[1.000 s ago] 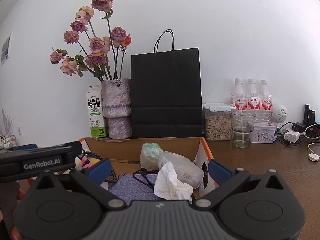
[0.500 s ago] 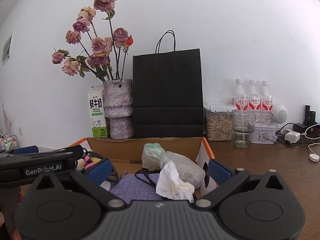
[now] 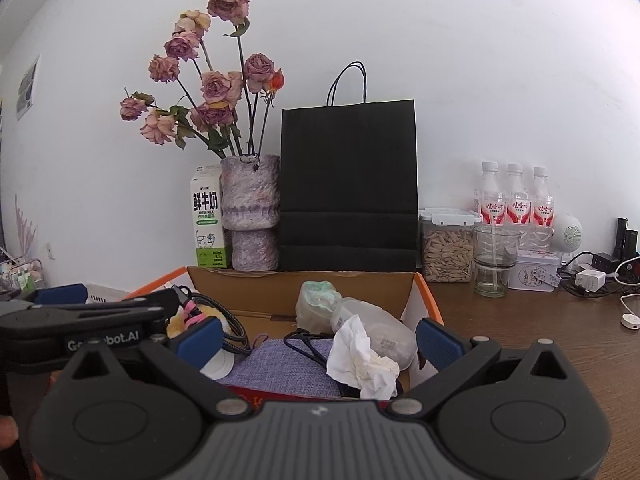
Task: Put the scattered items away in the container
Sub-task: 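Withdraw both grippers from the box back toward the table items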
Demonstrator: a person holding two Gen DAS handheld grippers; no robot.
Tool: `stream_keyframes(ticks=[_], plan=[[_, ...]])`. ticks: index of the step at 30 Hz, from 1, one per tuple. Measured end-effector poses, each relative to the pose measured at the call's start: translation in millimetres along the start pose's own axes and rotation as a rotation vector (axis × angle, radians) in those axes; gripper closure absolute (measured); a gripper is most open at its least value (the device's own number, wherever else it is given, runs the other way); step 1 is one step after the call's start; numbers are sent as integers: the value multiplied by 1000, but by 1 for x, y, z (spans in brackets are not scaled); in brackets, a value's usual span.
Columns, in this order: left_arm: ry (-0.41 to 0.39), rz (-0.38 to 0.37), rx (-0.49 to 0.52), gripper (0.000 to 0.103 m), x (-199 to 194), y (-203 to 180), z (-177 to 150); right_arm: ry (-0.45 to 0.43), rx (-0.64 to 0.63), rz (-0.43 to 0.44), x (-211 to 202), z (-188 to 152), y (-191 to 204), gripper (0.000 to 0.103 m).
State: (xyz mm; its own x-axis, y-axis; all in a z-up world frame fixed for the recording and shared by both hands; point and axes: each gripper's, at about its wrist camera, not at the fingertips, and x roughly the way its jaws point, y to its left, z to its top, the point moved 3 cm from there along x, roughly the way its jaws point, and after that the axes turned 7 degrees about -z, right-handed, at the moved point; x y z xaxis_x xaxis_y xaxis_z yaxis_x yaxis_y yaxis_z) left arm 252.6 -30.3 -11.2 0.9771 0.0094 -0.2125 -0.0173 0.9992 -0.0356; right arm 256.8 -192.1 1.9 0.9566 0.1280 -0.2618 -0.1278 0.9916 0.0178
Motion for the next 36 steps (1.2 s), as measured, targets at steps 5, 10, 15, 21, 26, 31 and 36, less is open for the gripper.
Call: stream_keyframes(ticks=[5,10,15,21,26,31,36], plan=[[-26,-6,1,0,-14,7,-4,15,-8,1,-4,-4,-1,0],[-34,2,10,0,-29,17,-10,46,-19,-1,-8,-15,-1,0],[-20,23,8,0,-41,30,-15,80,-37,-1,-15,-27,-1,0],[34,18,42,0,-59,38,-29,124,-76,20,-33,-43,4,0],[165,-8,43,0,-79,46,-44,180,-108,59,-54,-54,11,0],[233,-40,47,0,-83,49,-52,266,-126,54,-54,-62,17,3],[316,-58,78,0,-71,43,-58,322,-126,50,-49,-67,16,16]])
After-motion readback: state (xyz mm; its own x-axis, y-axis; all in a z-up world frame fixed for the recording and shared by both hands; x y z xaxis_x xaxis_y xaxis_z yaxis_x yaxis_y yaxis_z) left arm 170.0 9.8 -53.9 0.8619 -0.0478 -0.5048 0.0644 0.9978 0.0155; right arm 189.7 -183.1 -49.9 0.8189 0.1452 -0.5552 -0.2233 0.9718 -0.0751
